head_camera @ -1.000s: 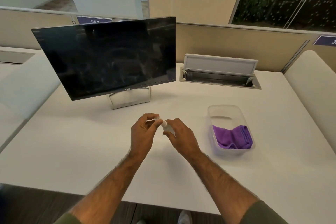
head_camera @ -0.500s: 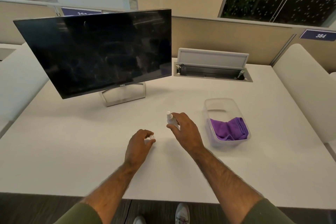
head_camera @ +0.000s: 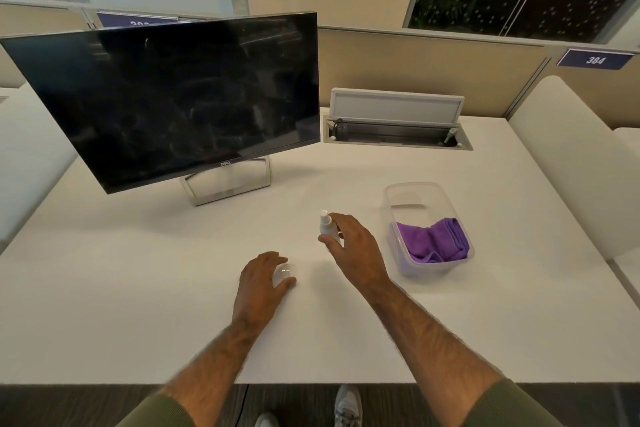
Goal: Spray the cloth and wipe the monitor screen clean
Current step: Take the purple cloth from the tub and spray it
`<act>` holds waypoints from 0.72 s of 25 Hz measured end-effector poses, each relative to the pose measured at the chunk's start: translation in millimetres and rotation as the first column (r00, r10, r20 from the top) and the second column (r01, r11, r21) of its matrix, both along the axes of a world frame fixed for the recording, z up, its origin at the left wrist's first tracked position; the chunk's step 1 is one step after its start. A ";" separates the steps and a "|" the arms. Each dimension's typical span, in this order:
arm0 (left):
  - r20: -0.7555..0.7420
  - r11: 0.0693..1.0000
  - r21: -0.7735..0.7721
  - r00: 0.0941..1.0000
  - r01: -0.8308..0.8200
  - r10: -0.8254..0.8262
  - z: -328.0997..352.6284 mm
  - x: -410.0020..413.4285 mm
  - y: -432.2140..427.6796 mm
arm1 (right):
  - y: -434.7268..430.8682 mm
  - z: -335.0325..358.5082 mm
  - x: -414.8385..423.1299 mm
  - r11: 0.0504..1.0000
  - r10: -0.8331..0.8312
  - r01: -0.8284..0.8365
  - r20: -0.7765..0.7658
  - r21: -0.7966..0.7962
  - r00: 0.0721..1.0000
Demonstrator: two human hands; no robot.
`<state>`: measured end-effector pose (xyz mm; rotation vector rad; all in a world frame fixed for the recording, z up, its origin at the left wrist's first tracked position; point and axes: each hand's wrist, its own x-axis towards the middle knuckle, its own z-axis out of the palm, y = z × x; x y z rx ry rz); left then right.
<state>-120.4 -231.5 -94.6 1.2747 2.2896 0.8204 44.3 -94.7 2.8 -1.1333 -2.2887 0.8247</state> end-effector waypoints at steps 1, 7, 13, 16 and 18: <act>0.003 1.000 -0.015 1.000 0.008 -0.008 0.1 -0.6 -1.4 | -0.7 0.4 -0.5 1.000 -0.008 0.008 -0.002 -0.002 1.000; 0.013 1.000 -0.010 1.000 0.009 -0.009 13.0 -2.9 -2.0 | -7.5 8.4 7.6 0.997 -0.068 0.071 -0.086 0.033 0.994; -0.002 0.988 0.131 0.997 0.081 -0.081 42.7 12.7 38.8 | -1.4 23.3 44.7 0.976 -0.195 0.205 -0.127 0.076 0.973; -0.014 0.965 0.198 0.985 0.172 -0.173 69.2 41.3 75.4 | 3.6 28.6 68.4 0.953 -0.276 0.289 -0.138 0.086 0.951; -0.022 0.942 0.222 0.967 0.252 -0.253 85.5 64.9 106.0 | 10.5 32.4 86.1 0.932 -0.338 0.353 -0.151 0.085 0.929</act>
